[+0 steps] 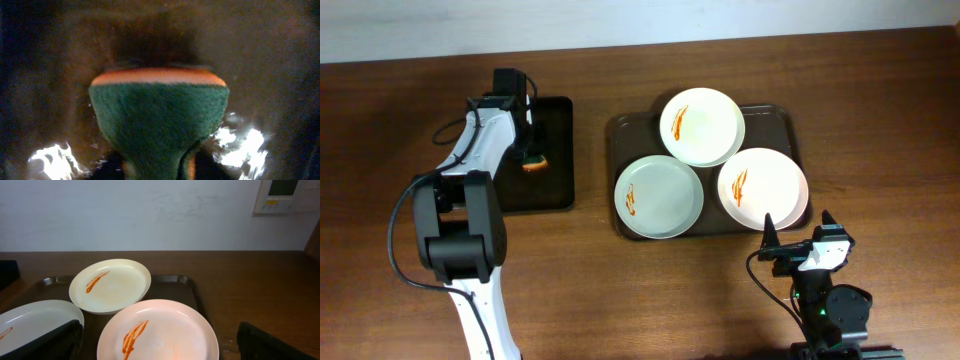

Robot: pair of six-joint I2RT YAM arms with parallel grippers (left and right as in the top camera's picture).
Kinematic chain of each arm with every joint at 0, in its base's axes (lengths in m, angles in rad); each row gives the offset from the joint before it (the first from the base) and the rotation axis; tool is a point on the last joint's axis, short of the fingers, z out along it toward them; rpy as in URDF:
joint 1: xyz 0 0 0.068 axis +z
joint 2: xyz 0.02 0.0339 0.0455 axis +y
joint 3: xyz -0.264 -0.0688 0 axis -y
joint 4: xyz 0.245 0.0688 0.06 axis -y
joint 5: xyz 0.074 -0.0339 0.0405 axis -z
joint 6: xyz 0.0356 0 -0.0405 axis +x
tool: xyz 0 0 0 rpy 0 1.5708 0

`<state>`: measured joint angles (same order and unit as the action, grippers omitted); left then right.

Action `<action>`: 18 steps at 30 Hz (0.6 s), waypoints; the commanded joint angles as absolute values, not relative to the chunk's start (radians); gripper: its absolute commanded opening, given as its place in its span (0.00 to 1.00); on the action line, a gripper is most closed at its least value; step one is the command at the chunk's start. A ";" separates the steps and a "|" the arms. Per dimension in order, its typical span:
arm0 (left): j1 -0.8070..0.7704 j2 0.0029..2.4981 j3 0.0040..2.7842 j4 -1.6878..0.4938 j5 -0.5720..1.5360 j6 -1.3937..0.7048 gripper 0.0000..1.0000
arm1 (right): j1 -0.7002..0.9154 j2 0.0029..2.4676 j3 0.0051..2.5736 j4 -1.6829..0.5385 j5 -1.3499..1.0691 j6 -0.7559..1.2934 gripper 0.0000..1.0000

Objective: Clean dirty plates on tray and stack at the side
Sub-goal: 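Reach the left gripper down to the green sponge in the black tray, then grasp the sponge with the left gripper and lift it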

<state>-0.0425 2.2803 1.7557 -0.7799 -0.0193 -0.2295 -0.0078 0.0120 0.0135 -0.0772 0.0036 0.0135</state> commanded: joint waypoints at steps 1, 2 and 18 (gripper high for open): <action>-0.036 2.302 1.749 -0.729 -0.056 -0.231 1.00 | -0.014 0.006 0.006 -0.081 0.012 0.007 0.98; -0.036 2.302 1.749 -0.701 -0.073 -0.231 1.00 | -0.014 0.006 0.006 -0.081 0.012 0.007 0.98; -0.035 2.302 1.749 -0.586 -0.076 -0.231 1.00 | -0.014 0.006 0.006 -0.081 0.012 0.007 0.98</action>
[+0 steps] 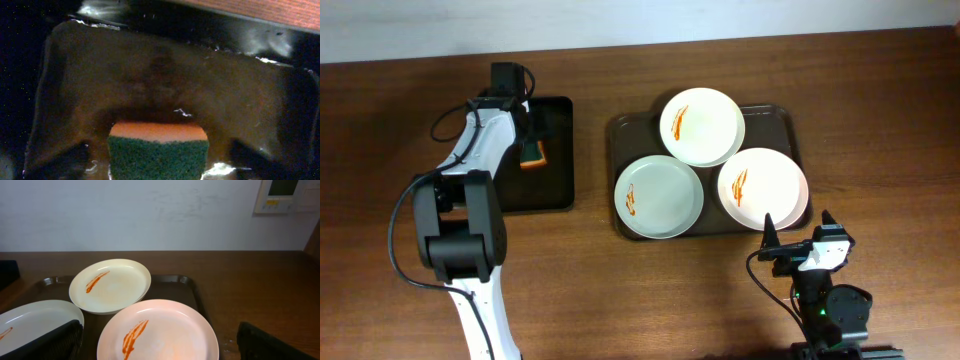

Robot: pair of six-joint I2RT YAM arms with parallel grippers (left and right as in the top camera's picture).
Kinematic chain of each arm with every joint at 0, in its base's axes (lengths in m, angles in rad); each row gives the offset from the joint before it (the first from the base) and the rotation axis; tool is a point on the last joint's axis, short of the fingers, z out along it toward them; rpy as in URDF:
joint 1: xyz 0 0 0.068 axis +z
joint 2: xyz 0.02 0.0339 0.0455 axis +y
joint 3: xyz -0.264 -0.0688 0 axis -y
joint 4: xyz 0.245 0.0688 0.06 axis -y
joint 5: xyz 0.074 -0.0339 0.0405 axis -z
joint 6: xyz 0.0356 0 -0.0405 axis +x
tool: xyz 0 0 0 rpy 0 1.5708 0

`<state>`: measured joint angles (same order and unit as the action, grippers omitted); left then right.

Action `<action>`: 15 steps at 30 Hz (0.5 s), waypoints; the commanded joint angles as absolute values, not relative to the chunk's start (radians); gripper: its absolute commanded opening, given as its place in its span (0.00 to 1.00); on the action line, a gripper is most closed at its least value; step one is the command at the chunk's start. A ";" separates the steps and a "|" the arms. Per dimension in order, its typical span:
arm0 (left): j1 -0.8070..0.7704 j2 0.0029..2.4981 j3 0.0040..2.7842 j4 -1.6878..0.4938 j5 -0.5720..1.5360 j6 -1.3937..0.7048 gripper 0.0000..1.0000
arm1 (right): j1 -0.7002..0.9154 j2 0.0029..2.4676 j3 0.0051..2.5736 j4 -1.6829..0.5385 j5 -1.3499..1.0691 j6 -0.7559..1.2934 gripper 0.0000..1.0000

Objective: Clean dirty plates on tray and stack at the side
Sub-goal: 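Grasp the sponge with the left gripper and lift it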

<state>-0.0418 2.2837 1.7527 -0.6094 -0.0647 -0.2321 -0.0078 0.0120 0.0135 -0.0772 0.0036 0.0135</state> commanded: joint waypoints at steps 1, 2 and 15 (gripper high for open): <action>-0.035 2.302 1.749 -0.569 -0.076 -0.231 1.00 | -0.014 0.006 0.006 -0.081 0.012 0.007 0.98; -0.035 2.302 1.749 -0.553 -0.076 -0.231 0.99 | -0.014 0.006 0.006 -0.081 0.012 0.007 0.98; -0.035 2.301 1.749 -0.543 -0.102 -0.231 1.00 | -0.014 0.006 0.006 -0.081 0.012 0.007 0.99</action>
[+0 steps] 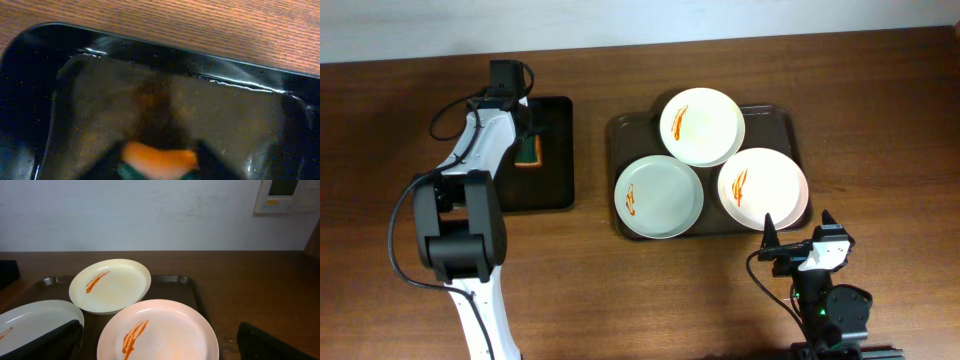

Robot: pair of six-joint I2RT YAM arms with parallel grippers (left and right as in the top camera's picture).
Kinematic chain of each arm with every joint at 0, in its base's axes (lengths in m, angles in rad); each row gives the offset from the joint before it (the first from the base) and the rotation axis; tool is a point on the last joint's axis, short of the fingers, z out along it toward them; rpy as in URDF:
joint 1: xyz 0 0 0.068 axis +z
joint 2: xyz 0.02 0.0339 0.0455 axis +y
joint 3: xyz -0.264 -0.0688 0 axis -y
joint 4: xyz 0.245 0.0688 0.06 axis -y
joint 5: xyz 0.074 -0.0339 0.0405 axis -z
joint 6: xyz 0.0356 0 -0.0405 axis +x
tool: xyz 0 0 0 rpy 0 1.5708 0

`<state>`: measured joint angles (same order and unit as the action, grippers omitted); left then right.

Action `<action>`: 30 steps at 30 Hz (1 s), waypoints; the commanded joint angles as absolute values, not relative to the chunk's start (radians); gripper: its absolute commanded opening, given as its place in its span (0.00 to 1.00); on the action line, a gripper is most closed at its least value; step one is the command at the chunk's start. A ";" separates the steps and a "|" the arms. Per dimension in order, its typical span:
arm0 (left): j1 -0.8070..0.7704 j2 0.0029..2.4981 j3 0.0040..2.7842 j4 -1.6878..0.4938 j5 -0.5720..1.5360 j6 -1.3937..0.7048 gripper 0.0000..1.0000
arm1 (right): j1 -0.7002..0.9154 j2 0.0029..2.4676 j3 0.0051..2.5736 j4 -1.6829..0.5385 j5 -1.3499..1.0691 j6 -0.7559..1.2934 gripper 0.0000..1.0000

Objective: Clean dirty plates on tray and stack at the side
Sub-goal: 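Grasp the sponge with the left gripper and lift it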

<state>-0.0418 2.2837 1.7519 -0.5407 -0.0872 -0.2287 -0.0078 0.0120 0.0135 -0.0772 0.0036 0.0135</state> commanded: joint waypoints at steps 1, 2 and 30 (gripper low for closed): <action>-0.035 2.295 1.750 -0.555 -0.102 -0.231 1.00 | -0.014 0.006 0.006 -0.081 0.012 0.007 0.98; -0.035 2.287 1.753 -0.574 -0.102 -0.231 1.00 | -0.014 0.006 0.006 -0.081 0.012 0.007 0.98; -0.030 1.922 1.846 -0.881 0.048 -0.231 0.00 | -0.014 0.006 0.006 -0.081 0.012 0.007 0.99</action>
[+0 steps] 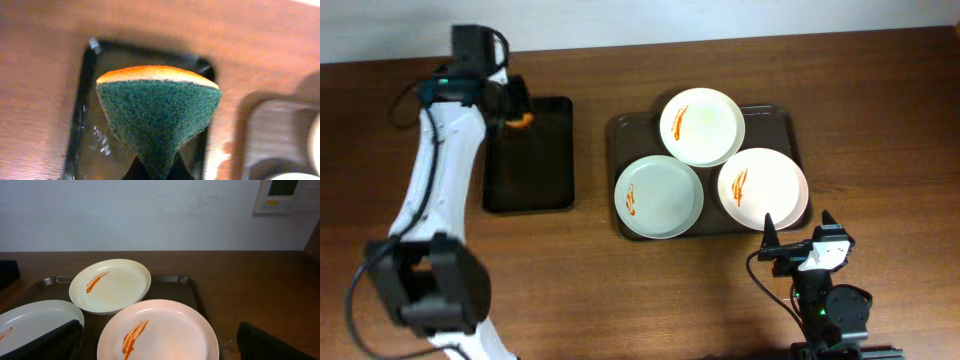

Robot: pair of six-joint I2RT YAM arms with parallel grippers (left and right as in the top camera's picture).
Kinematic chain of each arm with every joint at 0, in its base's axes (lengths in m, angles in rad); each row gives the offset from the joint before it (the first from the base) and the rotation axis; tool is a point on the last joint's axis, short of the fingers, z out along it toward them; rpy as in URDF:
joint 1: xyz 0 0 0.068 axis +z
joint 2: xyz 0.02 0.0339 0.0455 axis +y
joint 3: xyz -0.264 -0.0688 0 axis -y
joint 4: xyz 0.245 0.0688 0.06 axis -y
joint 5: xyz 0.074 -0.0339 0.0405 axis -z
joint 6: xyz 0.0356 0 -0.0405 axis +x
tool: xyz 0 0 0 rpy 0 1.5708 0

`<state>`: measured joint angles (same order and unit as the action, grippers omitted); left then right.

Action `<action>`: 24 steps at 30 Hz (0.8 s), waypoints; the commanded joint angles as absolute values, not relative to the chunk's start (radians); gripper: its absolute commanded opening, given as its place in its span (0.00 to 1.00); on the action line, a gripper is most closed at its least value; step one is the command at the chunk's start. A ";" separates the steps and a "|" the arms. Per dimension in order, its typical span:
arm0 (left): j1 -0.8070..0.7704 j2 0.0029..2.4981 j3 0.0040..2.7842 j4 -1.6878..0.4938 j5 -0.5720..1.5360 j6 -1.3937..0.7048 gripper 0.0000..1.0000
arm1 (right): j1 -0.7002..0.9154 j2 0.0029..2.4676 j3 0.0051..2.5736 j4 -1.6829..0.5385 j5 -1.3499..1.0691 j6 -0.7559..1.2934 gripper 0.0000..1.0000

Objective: Clean dirty plates on tray and stack at the side
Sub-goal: 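Grasp the sponge with the left gripper and lift it, then carry the sponge with the left gripper toward the plate tray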

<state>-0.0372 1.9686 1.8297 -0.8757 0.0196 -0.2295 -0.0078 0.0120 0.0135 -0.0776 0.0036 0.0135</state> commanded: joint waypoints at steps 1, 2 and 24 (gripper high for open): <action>-0.030 1.930 1.839 -0.884 0.046 -0.231 0.00 | -0.014 0.006 0.006 -0.081 0.012 0.007 0.98; -0.030 1.943 1.816 -0.884 0.046 -0.231 0.00 | -0.014 0.006 0.006 -0.081 0.012 0.007 0.98; 0.090 2.165 1.846 -0.970 0.723 -0.262 0.00 | -0.014 0.006 0.006 -0.081 0.012 0.007 0.99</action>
